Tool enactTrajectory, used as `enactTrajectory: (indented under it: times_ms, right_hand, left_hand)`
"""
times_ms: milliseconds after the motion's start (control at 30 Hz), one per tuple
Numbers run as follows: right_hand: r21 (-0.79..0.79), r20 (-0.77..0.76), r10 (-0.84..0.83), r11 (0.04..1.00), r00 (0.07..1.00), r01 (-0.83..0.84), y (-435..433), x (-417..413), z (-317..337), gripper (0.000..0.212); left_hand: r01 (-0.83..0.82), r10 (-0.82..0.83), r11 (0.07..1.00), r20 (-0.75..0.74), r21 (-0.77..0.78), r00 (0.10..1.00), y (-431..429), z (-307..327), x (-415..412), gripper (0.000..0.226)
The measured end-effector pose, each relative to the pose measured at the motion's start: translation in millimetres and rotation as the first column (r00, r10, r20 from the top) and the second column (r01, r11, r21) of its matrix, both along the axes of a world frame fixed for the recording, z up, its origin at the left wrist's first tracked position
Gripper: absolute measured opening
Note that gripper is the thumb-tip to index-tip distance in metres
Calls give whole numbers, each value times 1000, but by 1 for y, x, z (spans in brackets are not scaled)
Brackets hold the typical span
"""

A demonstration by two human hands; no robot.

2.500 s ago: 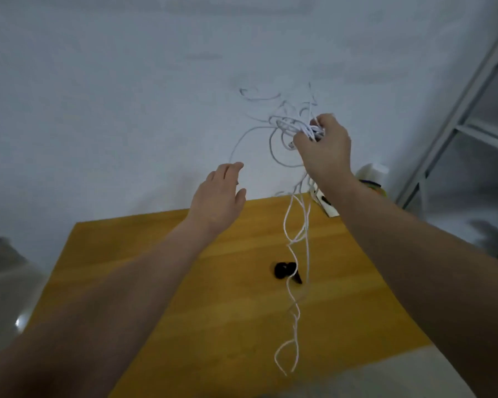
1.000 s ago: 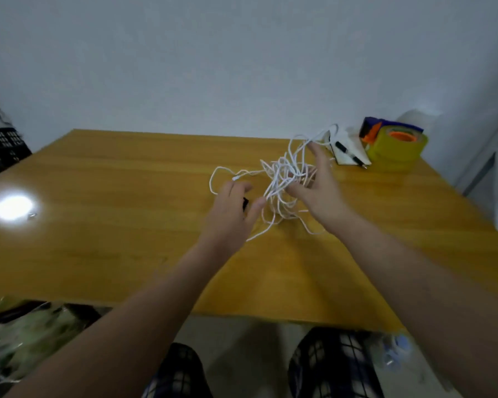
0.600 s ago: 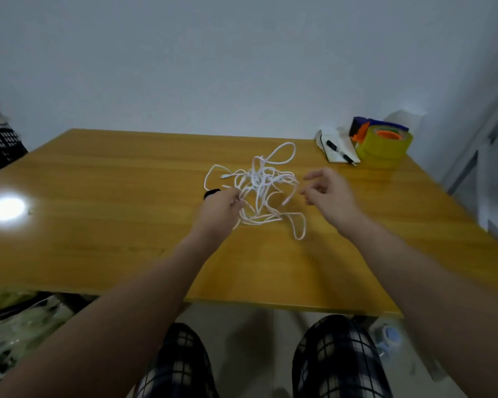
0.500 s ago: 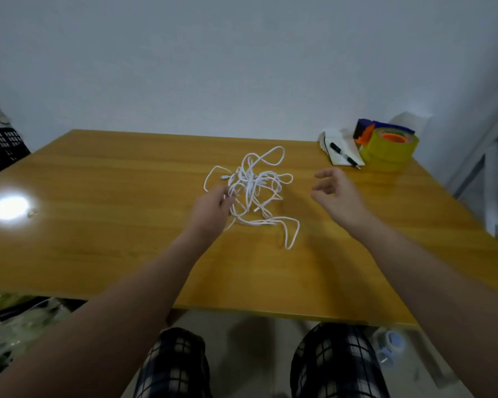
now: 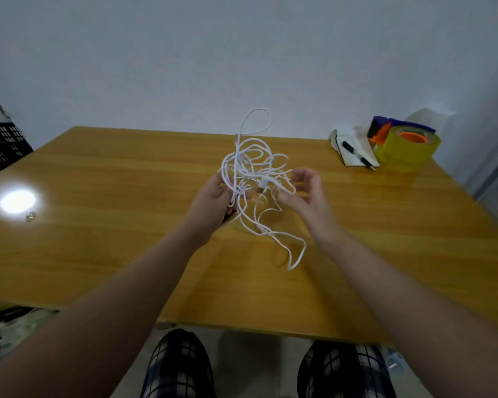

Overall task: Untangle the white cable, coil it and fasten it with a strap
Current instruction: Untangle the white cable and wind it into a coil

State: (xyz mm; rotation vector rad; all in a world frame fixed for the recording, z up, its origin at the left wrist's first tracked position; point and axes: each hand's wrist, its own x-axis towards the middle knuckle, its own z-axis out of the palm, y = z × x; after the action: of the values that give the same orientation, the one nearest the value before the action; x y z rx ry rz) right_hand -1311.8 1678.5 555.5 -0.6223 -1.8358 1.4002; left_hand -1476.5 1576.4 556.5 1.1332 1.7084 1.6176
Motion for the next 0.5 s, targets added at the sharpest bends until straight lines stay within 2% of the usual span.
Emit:
enactTrajectory:
  times_ms: [133,200,300,400,500]
  right_hand:
    - [-108,-140,111,986,984,-127,-3,-7,26,48]
    - [-164,-137,143,973,980,-165,-1,-5,36,47]
    - [-252,-104,129,956,986,-152,3,-1,47,50]
    - [-189,-94,31,981,995,-49,7,0,61,57]
    - [-125,-135,-4,992,991,-13,15,2,83,44]
  left_hand:
    - [34,-34,999,26,17,999,6,7,7,18]
    - [43,-47,998,67,52,997,7,13,12,13]
    - [53,-56,994,22,92,998,10,24,20,6]
    - [5,0,993,-48,114,999,18,43,24,6]
    - [15,0,990,-107,141,994,30,70,30,5]
